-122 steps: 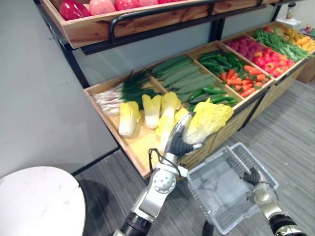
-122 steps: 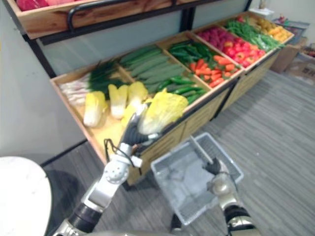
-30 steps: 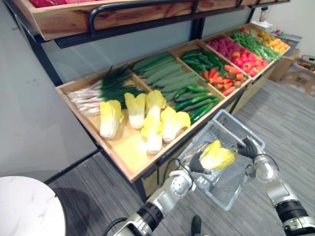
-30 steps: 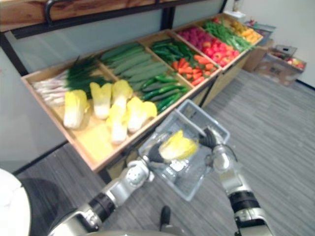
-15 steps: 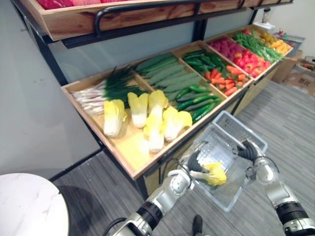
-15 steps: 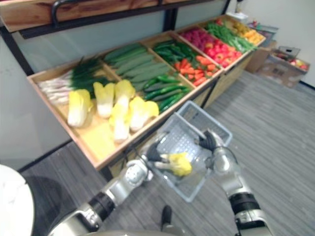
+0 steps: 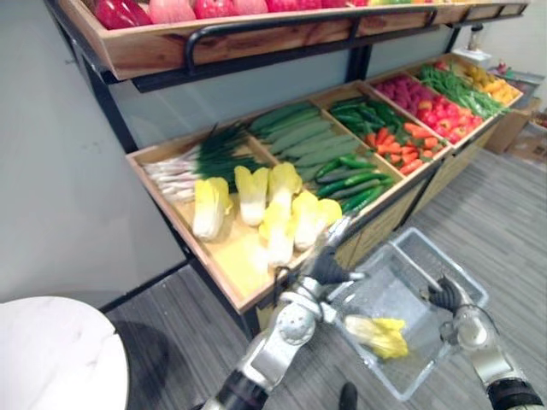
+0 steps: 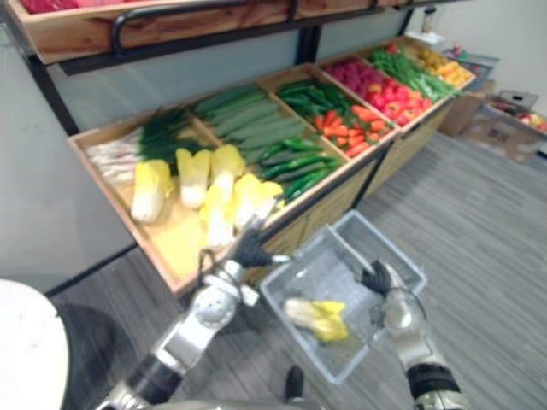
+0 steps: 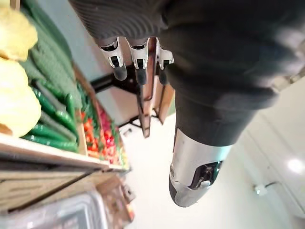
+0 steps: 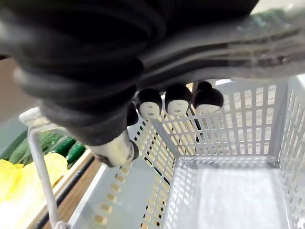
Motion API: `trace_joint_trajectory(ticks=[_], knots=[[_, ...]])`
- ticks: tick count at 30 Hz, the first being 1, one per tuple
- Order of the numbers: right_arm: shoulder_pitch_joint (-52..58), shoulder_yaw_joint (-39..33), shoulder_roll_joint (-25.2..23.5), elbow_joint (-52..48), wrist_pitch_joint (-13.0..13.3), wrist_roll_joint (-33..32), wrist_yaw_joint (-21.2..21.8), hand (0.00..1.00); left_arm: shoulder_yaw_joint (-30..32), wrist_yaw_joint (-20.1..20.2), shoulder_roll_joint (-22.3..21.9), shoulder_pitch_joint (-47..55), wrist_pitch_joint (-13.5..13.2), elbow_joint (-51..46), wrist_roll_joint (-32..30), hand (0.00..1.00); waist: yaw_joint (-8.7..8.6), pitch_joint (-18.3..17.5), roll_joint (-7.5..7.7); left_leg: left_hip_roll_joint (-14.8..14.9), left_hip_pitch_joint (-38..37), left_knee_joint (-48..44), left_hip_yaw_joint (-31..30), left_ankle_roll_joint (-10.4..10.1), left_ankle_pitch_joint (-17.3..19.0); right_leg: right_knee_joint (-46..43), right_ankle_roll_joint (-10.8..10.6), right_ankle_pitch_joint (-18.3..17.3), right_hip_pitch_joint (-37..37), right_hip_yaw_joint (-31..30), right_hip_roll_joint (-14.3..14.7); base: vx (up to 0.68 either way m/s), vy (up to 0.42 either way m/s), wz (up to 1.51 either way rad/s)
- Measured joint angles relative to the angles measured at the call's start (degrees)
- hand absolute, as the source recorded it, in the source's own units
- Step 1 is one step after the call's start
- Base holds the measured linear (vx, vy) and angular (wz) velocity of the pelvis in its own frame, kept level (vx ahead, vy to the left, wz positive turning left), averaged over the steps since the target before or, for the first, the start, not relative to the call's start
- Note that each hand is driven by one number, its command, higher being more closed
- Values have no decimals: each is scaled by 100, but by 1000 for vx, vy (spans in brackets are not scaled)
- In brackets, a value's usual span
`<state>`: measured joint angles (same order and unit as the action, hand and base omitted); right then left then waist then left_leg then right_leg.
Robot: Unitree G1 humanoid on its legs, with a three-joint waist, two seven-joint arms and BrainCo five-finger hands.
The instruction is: Pick vegetable in the basket
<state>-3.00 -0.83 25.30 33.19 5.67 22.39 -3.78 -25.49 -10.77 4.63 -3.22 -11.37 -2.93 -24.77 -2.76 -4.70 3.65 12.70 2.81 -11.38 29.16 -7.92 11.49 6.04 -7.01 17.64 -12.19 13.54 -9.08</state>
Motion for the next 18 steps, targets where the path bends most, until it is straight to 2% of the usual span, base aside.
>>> trace_joint_trajectory(ticks=[4, 6, 11, 13, 14, 18], knots=[[282, -244, -182, 349, 5, -9, -79, 100, 573, 44, 322, 839, -199, -701, 215, 0, 47, -11, -14, 11, -1, 28, -111, 47, 13, 0, 0, 0, 68, 77, -3, -42, -4, 13], [403, -377, -264, 623, 6, -48, -102, 100, 824, 99, 432, 1305, -268, -920, 215, 0, 133, -17, -23, 24, 11, 33, -164, 54, 0, 0, 0, -1, 92, 184, 1, -48, -25, 11], [565, -617, -489, 1028, 89, -59, -258, 100, 1486, 27, 445, 2133, -522, -933, 211, 0, 173, -38, -54, 20, 39, 138, -330, 18, -78, 1, 10, -13, 152, 364, -4, -38, -18, 17], [609, -754, -511, 1116, 135, -69, -363, 100, 1925, -107, 425, 2354, -624, -452, 195, 0, 195, -41, -48, -37, 64, 164, -404, 29, -146, 1, 122, -98, 167, 473, -51, -46, -20, 20], [676, -785, -515, 1176, 218, -116, -457, 100, 2193, -188, 420, 2383, -622, 13, 155, 0, 192, -62, -18, -117, 76, 240, -479, -16, -210, 1, 269, -210, 181, 569, -112, -37, -26, 30], [788, -1025, -615, 1283, 261, -243, -625, 100, 3253, -403, 224, 2367, -485, 1479, 84, 0, 213, -87, 15, -184, 81, 420, -658, -55, -369, 3, 291, -496, 248, 855, -171, -14, -55, 30]])
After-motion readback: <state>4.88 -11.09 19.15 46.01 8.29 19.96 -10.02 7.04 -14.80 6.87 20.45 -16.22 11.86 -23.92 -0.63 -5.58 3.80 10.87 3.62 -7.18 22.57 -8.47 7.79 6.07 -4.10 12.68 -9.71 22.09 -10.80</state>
